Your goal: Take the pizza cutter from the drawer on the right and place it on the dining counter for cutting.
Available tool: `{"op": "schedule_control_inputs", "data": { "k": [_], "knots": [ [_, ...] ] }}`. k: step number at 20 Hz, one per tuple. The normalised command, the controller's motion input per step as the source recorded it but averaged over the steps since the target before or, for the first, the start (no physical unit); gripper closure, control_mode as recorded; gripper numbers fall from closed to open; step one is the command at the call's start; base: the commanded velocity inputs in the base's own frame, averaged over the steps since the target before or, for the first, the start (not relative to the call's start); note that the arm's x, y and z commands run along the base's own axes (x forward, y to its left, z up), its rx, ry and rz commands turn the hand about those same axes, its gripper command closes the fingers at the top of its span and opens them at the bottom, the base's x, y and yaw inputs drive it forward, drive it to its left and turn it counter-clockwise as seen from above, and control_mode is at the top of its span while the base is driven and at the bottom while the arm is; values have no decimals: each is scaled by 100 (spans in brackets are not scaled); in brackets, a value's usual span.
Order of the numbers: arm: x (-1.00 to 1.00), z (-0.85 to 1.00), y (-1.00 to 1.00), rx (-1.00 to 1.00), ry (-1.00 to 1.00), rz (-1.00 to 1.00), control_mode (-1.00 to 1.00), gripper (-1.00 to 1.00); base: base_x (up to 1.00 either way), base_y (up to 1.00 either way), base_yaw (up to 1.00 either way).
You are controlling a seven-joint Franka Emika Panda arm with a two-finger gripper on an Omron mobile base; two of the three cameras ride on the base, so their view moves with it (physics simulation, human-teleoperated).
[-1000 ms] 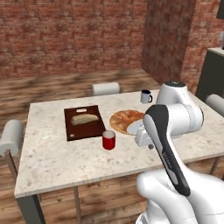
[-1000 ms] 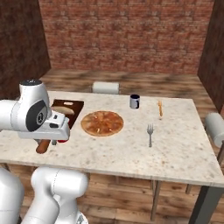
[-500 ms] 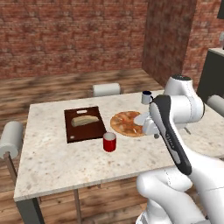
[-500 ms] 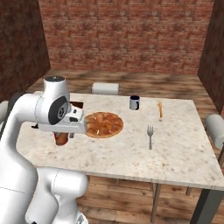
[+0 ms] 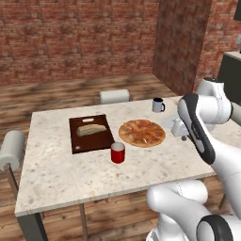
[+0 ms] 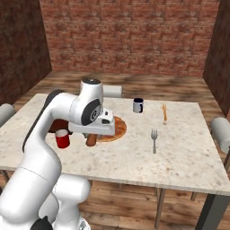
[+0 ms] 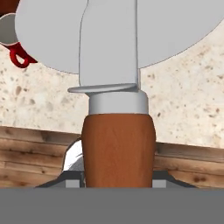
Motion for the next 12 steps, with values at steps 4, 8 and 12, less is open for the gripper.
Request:
{"op": "schedule_control_inputs", "data": {
  "k": [4, 8, 12],
  "knots": [
    [50, -30, -54, 0, 0, -3, -100, 100, 0, 0, 0],
    [48, -44, -49, 0, 0, -12, -100, 100, 0, 0, 0],
    [55, -41, -35, 0, 0, -16, -100, 100, 0, 0, 0]
  ]
}}
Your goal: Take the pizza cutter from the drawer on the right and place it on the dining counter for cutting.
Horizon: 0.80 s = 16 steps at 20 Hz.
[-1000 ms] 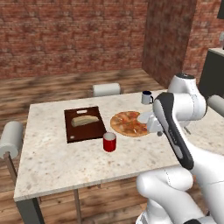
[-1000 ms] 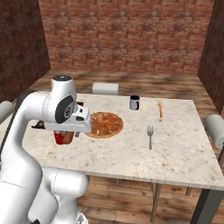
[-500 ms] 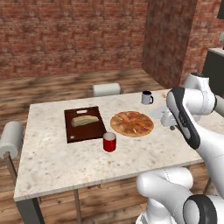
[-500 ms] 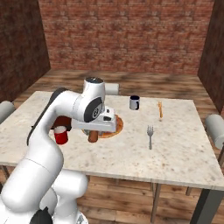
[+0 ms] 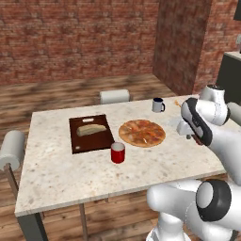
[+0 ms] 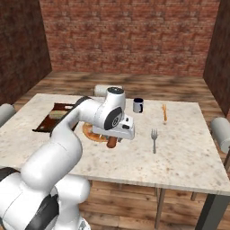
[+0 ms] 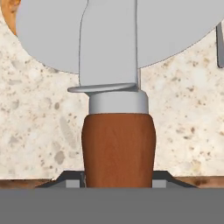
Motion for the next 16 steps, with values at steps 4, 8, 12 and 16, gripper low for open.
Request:
{"op": "schedule_control_inputs", "data": {
  "k": [4, 8, 12, 16],
  "knots": [
    [63, -37, -22, 0, 0, -13, -100, 100, 0, 0, 0],
    [62, -31, -6, 0, 0, -10, -100, 100, 0, 0, 0],
    [48, -28, -2, 0, 0, -7, -100, 100, 0, 0, 0],
    [45, -29, -4, 0, 0, -2, -100, 100, 0, 0, 0]
  ]
}}
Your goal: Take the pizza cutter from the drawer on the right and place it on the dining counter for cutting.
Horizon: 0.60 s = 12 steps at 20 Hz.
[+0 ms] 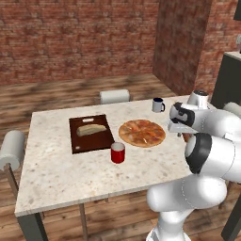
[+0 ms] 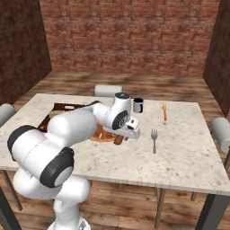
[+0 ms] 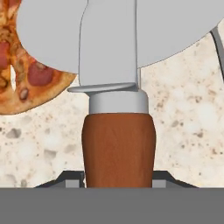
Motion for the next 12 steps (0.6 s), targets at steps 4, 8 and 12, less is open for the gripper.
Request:
{"op": "schedule_control_inputs", "data": {
  "k": [4, 8, 12],
  "knots": [
    [47, -26, -1, 0, 0, 0, -100, 100, 0, 0, 0],
    [46, -29, 0, 0, 0, -1, -100, 100, 0, 0, 0],
    [14, -31, -4, 0, 0, 0, -100, 100, 0, 0, 0]
  ]
}}
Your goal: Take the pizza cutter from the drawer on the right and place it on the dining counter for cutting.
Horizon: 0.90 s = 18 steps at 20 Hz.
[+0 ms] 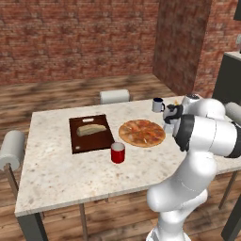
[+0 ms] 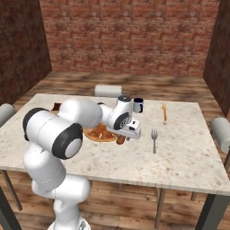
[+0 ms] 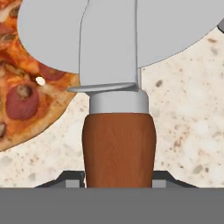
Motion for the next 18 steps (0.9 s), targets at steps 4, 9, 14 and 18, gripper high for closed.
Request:
{"op": "schedule_control_inputs", "data": {
  "k": [4, 9, 14, 18],
  "knots": [
    [5, -31, 0, 0, 0, 0, -100, 100, 0, 0, 0],
    [8, -22, 0, 0, 0, 0, -100, 100, 0, 0, 0],
    [2, -13, 0, 0, 0, 0, -100, 100, 0, 0, 0],
    [1, -2, 0, 0, 0, 0, -100, -100, 0, 0, 0]
  ]
}}
